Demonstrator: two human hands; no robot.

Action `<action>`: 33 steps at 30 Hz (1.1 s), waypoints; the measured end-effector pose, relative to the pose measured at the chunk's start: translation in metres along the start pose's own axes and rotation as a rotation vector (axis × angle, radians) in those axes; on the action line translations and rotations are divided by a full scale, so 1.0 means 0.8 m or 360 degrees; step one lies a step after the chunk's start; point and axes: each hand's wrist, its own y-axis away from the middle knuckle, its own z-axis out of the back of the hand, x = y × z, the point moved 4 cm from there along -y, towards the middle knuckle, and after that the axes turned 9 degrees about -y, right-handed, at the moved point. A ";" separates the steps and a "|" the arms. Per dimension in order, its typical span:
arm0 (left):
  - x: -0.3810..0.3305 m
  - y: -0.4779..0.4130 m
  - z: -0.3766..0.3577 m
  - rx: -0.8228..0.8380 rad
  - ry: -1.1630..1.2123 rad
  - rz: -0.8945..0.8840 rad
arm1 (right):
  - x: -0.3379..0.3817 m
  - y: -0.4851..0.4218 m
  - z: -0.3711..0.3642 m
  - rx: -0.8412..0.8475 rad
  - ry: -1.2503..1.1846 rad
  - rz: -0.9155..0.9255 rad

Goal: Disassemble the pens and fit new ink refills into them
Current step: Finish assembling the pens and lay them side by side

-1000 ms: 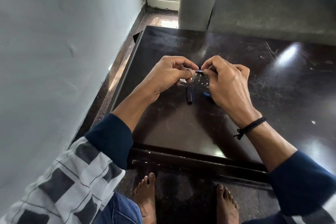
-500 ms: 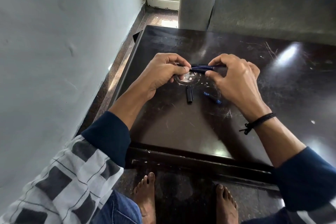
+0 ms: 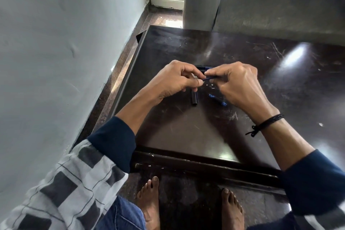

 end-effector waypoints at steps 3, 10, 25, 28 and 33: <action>0.003 -0.002 0.008 -0.0048 0.0024 0.0012 | -0.005 -0.004 0.011 -0.0096 0.0048 0.0009; 0.001 -0.002 0.001 0.0007 -0.0014 -0.0034 | 0.001 0.000 0.002 -0.0023 0.0022 -0.0004; 0.008 -0.003 0.011 -0.0211 -0.0010 0.0115 | -0.011 0.007 -0.017 0.0567 0.0355 -0.0491; 0.009 -0.003 0.010 -0.0203 -0.0008 0.0123 | -0.021 0.004 -0.009 0.0309 0.0210 -0.0536; 0.008 -0.002 0.010 -0.0188 0.0017 0.0120 | -0.043 -0.005 0.020 -0.0410 -0.1081 -0.0800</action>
